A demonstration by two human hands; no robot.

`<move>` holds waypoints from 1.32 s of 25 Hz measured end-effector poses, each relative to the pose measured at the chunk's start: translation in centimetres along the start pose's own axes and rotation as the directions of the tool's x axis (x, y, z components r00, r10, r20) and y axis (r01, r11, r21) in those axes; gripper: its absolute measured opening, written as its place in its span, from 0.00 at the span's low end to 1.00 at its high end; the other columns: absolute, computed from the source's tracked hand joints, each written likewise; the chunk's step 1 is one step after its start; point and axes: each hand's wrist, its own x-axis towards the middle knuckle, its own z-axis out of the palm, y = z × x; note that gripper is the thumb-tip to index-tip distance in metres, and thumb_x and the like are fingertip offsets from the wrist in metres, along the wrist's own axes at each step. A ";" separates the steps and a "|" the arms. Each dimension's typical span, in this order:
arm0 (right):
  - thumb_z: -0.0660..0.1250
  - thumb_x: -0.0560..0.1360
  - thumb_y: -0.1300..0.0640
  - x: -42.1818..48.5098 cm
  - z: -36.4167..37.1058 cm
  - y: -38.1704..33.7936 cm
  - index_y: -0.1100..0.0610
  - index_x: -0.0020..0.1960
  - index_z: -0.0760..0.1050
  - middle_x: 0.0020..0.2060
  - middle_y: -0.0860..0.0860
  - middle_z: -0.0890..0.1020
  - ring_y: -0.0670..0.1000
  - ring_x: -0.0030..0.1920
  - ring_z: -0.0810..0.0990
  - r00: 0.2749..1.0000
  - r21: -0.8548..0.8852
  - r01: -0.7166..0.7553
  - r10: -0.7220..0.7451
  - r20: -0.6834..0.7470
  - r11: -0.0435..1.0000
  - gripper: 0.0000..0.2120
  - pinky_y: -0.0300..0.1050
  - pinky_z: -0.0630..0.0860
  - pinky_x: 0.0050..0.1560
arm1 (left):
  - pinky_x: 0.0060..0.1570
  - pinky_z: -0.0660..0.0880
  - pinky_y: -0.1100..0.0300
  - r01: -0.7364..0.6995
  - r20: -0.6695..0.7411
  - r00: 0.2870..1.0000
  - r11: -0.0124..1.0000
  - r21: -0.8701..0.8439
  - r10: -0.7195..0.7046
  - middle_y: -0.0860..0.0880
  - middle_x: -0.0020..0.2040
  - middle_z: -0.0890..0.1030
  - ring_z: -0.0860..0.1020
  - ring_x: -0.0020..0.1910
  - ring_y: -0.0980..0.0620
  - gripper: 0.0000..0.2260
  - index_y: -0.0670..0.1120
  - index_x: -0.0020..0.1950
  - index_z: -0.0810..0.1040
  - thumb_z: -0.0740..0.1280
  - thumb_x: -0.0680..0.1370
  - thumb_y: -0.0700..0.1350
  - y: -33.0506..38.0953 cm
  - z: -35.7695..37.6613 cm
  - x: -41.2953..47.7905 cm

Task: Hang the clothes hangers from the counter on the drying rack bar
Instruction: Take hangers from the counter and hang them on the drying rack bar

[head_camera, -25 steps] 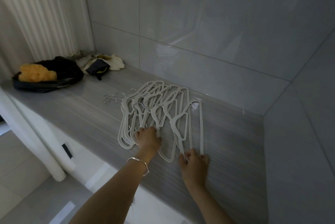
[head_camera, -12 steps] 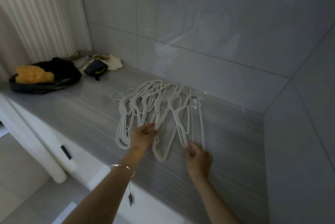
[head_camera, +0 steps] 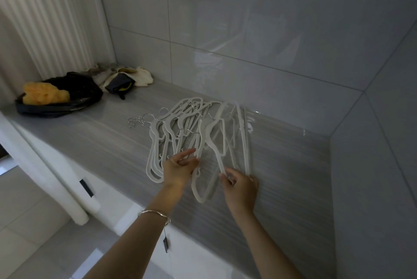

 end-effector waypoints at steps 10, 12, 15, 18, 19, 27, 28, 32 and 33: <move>0.68 0.74 0.52 -0.2 -2.4 1.2 0.54 0.50 0.82 0.32 0.51 0.82 0.54 0.39 0.78 0.990 -0.006 -0.127 0.127 -0.070 0.992 0.09 0.48 0.65 0.61 | 0.33 0.78 0.69 0.017 -0.138 0.990 0.999 -0.043 -0.023 0.54 0.28 0.82 0.80 0.28 0.61 0.13 0.42 0.52 0.81 0.73 0.70 0.33 0.3 -0.9 0.9; 0.68 0.73 0.53 -0.5 -2.9 1.0 0.55 0.47 0.82 0.25 0.48 0.75 0.53 0.33 0.75 0.991 0.047 -0.112 0.115 -0.066 0.993 0.07 0.43 0.64 0.50 | 0.43 0.80 0.62 0.058 -0.174 0.983 0.998 -0.022 -0.061 0.49 0.36 0.84 0.81 0.35 0.55 0.12 0.42 0.52 0.81 0.73 0.70 0.34 0.2 -1.1 1.4; 0.71 0.71 0.54 -0.8 -3.3 0.8 0.56 0.46 0.82 0.21 0.46 0.69 0.48 0.26 0.69 0.995 0.181 -0.043 0.058 -0.079 0.982 0.07 0.44 0.67 0.36 | 0.51 0.76 0.59 0.132 -0.183 0.978 0.980 0.151 -0.104 0.45 0.54 0.82 0.80 0.51 0.47 0.12 0.43 0.57 0.78 0.70 0.74 0.38 0.4 -1.4 1.5; 0.70 0.72 0.54 -1.5 -4.3 -1.2 0.55 0.48 0.81 0.21 0.45 0.68 0.45 0.25 0.66 0.999 0.402 -0.038 0.039 0.004 0.915 0.07 0.43 0.66 0.30 | 0.58 0.70 0.60 0.043 -0.089 0.996 0.939 0.342 -0.014 0.48 0.66 0.74 0.73 0.65 0.47 0.20 0.43 0.67 0.72 0.67 0.77 0.47 1.9 -1.6 0.3; 0.69 0.73 0.54 -1.8 -4.7 -2.1 0.55 0.49 0.81 0.23 0.46 0.69 0.46 0.26 0.66 0.999 0.452 -0.023 0.007 0.039 0.892 0.07 0.43 0.66 0.30 | 0.59 0.69 0.59 -0.006 -0.065 0.997 0.938 0.347 0.031 0.48 0.68 0.73 0.72 0.66 0.47 0.21 0.43 0.68 0.70 0.65 0.78 0.49 2.8 -1.7 -0.2; 0.62 0.78 0.60 -6.5 -8.9 -10.1 0.58 0.49 0.81 0.26 0.51 0.79 0.46 0.29 0.78 0.954 0.754 0.059 -0.258 0.150 0.655 0.08 0.35 0.76 0.36 | 0.42 0.80 0.56 -0.163 -0.076 0.985 0.982 -0.095 0.156 0.44 0.52 0.79 0.81 0.39 0.51 0.16 0.41 0.62 0.69 0.63 0.79 0.50 12.6 -6.2 -7.9; 0.62 0.78 0.61 -7.0 -9.4 -10.9 0.57 0.49 0.80 0.27 0.51 0.79 0.46 0.30 0.78 0.940 0.771 0.072 -0.302 0.161 0.633 0.09 0.35 0.76 0.36 | 0.37 0.80 0.59 -0.271 -0.147 0.957 0.954 -0.130 0.252 0.43 0.53 0.80 0.82 0.35 0.53 0.14 0.41 0.61 0.69 0.61 0.80 0.47 13.5 -7.1 -9.8; 0.61 0.78 0.60 -9.8 -11.5 -14.4 0.56 0.45 0.80 0.32 0.48 0.82 0.43 0.32 0.77 0.857 0.821 0.064 -0.453 0.246 0.567 0.09 0.34 0.73 0.36 | 0.34 0.79 0.63 -0.596 -0.292 0.780 0.799 -0.078 0.554 0.48 0.42 0.84 0.82 0.32 0.54 0.11 0.41 0.60 0.71 0.56 0.82 0.45 17.3 -10.5 -19.4; 0.60 0.78 0.59 -10.9 -12.3 -15.5 0.57 0.46 0.79 0.32 0.47 0.82 0.42 0.31 0.75 0.825 0.833 0.068 -0.501 0.263 0.549 0.09 0.34 0.72 0.35 | 0.35 0.79 0.62 -0.636 -0.319 0.741 0.770 -0.051 0.591 0.49 0.39 0.84 0.82 0.32 0.54 0.10 0.41 0.58 0.72 0.56 0.82 0.45 17.9 -11.1 -22.1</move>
